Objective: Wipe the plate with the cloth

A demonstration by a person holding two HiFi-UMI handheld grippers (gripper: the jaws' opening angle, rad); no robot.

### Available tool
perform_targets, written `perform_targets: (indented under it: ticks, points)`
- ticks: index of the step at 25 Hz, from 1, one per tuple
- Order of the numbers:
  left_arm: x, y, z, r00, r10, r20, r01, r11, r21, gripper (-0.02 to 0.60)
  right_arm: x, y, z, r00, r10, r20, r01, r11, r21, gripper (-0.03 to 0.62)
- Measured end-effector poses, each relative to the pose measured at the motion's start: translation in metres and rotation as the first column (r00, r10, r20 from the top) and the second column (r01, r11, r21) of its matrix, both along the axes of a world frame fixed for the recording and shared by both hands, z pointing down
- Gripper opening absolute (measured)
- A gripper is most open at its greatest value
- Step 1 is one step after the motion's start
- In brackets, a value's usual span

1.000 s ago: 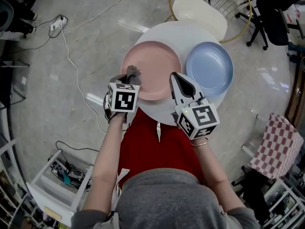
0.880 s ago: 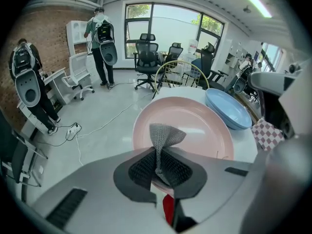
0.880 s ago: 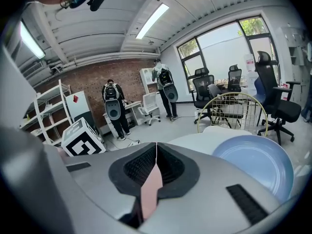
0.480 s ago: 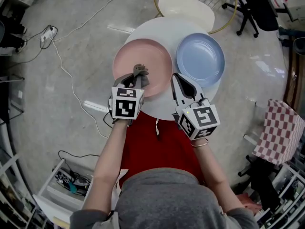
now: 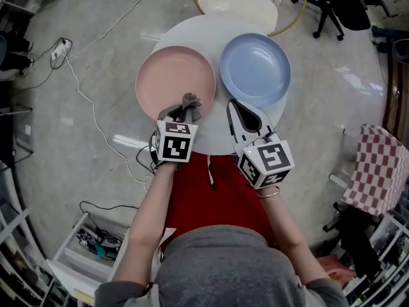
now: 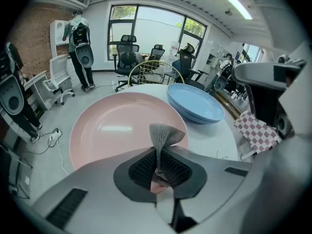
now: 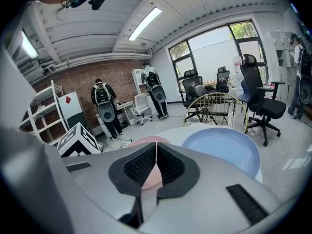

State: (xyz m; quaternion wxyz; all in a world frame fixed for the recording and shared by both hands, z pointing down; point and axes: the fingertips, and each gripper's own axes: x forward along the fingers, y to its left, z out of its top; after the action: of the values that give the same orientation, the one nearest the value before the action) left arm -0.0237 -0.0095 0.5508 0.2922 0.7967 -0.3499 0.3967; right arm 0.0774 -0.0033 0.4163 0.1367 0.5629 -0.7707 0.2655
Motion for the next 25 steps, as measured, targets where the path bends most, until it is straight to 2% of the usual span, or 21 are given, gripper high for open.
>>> perform_targets:
  ticks: [5, 11, 19, 25]
  points:
    - [-0.021, 0.007, 0.007, 0.996, -0.061, 0.064, 0.059, 0.998, 0.021, 0.035, 0.001, 0.008, 0.003, 0.999, -0.044, 0.013, 0.044, 0.999, 0.002, 0.029]
    - [-0.056, 0.001, 0.006, 0.984, -0.154, 0.090, 0.150, 0.988, 0.043, 0.035, -0.010, 0.009, 0.003, 0.995, -0.101, 0.012, 0.101, 0.995, 0.002, 0.029]
    - [-0.088, -0.010, -0.011, 0.962, -0.259, 0.084, 0.251, 0.963, 0.096, 0.035, -0.030, 0.003, -0.001, 0.986, -0.166, 0.018, 0.166, 0.986, 0.019, 0.029]
    - [-0.105, -0.013, -0.032, 0.950, -0.306, 0.066, 0.295, 0.945, 0.140, 0.035, -0.047, -0.002, -0.010, 0.978, -0.209, 0.027, 0.208, 0.977, 0.044, 0.029]
